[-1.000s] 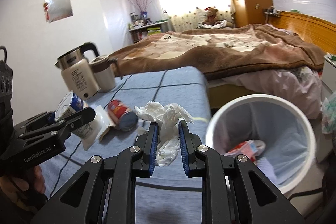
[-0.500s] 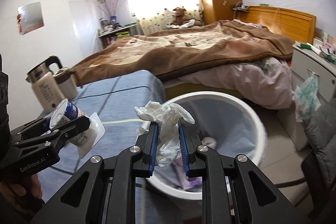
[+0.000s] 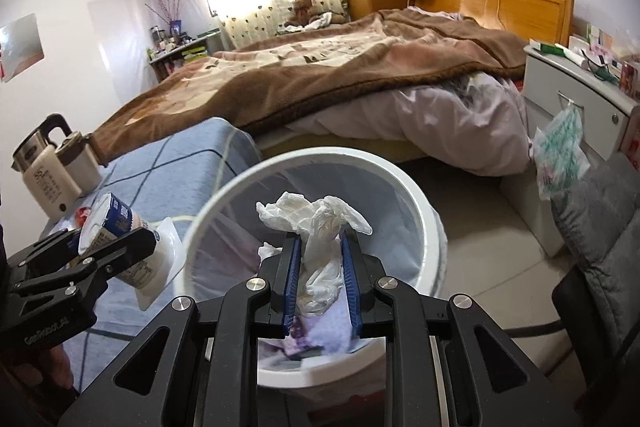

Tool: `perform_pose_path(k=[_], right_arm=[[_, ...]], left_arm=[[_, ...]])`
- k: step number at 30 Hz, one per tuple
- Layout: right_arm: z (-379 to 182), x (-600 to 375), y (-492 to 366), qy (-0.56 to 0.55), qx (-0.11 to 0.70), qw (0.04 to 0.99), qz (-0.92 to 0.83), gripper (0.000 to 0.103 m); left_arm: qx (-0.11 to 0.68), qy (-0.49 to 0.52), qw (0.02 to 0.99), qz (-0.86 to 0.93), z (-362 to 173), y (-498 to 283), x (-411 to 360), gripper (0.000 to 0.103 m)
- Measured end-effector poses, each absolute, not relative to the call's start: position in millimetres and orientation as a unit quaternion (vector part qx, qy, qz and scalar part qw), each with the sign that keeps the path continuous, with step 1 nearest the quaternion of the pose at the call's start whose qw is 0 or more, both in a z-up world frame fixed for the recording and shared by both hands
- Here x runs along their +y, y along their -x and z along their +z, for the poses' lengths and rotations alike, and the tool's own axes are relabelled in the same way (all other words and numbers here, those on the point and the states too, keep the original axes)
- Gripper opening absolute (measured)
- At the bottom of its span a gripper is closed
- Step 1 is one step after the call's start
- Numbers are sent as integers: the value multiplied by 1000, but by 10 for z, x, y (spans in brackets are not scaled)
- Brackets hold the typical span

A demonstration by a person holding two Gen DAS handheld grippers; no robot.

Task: Collect trash
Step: 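Carry the yogurt cup and tissue over the bin and release both, then move both open tools back over the table toward the red can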

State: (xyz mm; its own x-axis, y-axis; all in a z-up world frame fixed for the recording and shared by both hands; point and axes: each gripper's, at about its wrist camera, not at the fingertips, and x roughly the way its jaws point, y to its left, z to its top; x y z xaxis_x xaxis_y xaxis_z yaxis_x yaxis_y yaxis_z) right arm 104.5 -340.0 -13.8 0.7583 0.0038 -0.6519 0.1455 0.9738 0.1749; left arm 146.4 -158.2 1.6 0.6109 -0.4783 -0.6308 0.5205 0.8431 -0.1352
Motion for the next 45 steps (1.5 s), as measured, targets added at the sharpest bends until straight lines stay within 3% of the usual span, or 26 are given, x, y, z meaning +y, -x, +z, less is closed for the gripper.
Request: perform_pose_path(k=[7, 9, 11, 13, 20, 45], right_arm=[[-266, -3470, -1124, -101, 369, 923, -52, 26], [-276, -3479, -1121, -102, 371, 921, -63, 32], [-283, -3502, -1128, -108, 373, 920, -64, 49], [-277, -3513, -1124, -111, 372, 919, -63, 55], [-258, -3488, -1095, -110, 369, 921, -66, 56], [22, -2994, -981, -86, 335, 937, -42, 56]], left_arm=[[345, -36, 895, -282, -10, -1493, -1711, 52], [344, -34, 894, -285, -11, -1492, -1715, 56], [342, -33, 895, -285, -4, -1488, -1706, 62], [339, -35, 896, -284, 12, -1484, -1695, 62], [334, -30, 898, -284, 54, -1459, -1648, 69], [306, 5, 921, -242, 258, -1268, -973, 69]])
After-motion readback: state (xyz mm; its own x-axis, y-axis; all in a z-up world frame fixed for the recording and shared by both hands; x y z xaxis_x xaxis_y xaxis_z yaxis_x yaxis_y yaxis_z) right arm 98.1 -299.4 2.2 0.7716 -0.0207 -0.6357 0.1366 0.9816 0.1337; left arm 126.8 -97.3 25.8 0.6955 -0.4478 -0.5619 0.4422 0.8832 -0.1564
